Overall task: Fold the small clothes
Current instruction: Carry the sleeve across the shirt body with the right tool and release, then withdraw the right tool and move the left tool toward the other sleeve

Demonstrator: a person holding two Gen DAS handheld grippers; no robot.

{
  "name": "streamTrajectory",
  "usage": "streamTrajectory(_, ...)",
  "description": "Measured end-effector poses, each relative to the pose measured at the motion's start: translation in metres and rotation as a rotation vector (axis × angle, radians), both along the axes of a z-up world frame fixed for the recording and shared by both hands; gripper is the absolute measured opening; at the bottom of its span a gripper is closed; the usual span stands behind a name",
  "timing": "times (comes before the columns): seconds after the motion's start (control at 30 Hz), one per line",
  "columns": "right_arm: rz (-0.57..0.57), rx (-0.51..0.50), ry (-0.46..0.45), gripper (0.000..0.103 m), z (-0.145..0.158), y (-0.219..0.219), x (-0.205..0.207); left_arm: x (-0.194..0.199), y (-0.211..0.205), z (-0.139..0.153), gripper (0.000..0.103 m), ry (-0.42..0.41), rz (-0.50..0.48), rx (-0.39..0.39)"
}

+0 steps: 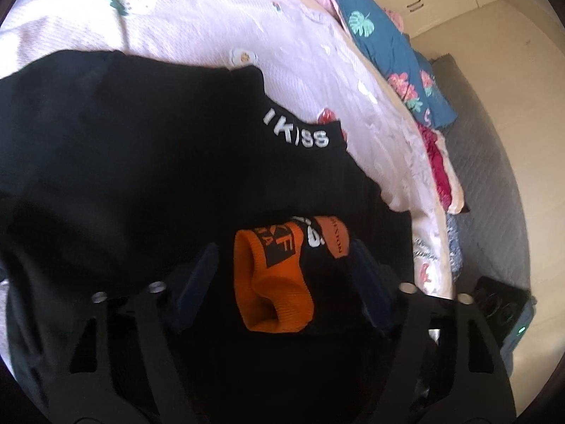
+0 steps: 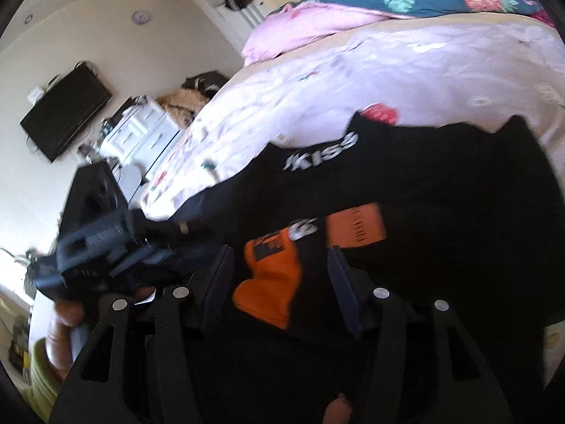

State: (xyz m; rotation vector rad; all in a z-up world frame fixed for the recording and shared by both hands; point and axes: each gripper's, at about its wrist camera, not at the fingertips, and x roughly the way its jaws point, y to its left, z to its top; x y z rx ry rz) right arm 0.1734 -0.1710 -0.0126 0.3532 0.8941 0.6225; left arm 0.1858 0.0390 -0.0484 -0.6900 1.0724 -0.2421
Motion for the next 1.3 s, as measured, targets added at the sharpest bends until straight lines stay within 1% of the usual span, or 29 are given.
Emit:
streamTrajectory(0.07,-0.031,-0.002,-0.006,0.054,0.005,-0.013,0.001,0.000,-0.008,-0.003,0.059,0.007,-0.009,0.039)
streamTrajectory(0.13,-0.051,-0.024,-0.020,0.054,0.010,-0.020,0.003,0.002,-0.017,-0.005,0.050,0.008,-0.026,0.076)
streamTrajectory(0.17,-0.060,-0.039,-0.031,0.054,0.012,-0.022,0.003,0.003,-0.024,-0.007,0.048,0.010,-0.039,0.090)
streamTrajectory(0.23,-0.083,-0.072,-0.047,0.054,0.015,-0.029,0.004,0.004,-0.031,-0.009,0.029,0.014,-0.049,0.112)
streamTrajectory(0.27,-0.090,-0.082,-0.049,0.054,0.015,-0.032,0.004,0.004,-0.036,-0.010,0.023,0.013,-0.049,0.140)
streamTrajectory(0.3,-0.098,-0.086,-0.050,0.054,0.016,-0.035,0.005,0.005,-0.038,-0.009,0.009,0.007,-0.052,0.154)
streamTrajectory(0.33,-0.106,-0.085,-0.052,0.054,0.017,-0.039,0.005,0.005,-0.040,-0.007,0.002,-0.004,-0.057,0.159)
streamTrajectory(0.4,-0.124,-0.094,-0.058,0.054,0.019,-0.044,0.007,0.004,-0.041,0.002,0.000,-0.038,-0.060,0.155)
streamTrajectory(0.5,-0.163,-0.129,-0.093,0.054,0.026,-0.054,0.008,-0.004,-0.041,0.025,0.000,-0.110,-0.062,0.168)
streamTrajectory(0.57,-0.191,-0.139,-0.116,0.054,0.031,-0.062,0.008,-0.011,-0.038,0.045,0.000,-0.164,-0.062,0.158)
streamTrajectory(0.67,-0.229,-0.128,-0.139,0.054,0.037,-0.077,0.008,-0.022,-0.029,0.076,0.000,-0.245,-0.052,0.137)
streamTrajectory(0.77,-0.273,-0.117,-0.154,0.054,0.042,-0.094,0.010,-0.033,-0.024,0.098,0.000,-0.302,-0.037,0.128)
streamTrajectory(0.87,-0.314,-0.113,-0.148,0.054,0.040,-0.108,0.013,-0.040,-0.017,0.112,0.000,-0.333,-0.016,0.122)
streamTrajectory(0.97,-0.334,-0.108,-0.120,0.054,0.032,-0.116,0.018,-0.044,-0.009,0.118,0.000,-0.337,0.010,0.128)
streamTrajectory(1.07,-0.329,-0.121,-0.112,0.054,0.029,-0.114,0.019,-0.049,0.001,0.115,0.000,-0.326,0.034,0.120)
streamTrajectory(1.13,-0.315,-0.139,-0.111,0.054,0.028,-0.109,0.020,-0.052,0.010,0.111,0.000,-0.313,0.051,0.116)
streamTrajectory(1.3,-0.270,-0.173,-0.095,0.054,0.020,-0.093,0.021,-0.049,0.029,0.086,0.000,-0.238,0.092,0.113)
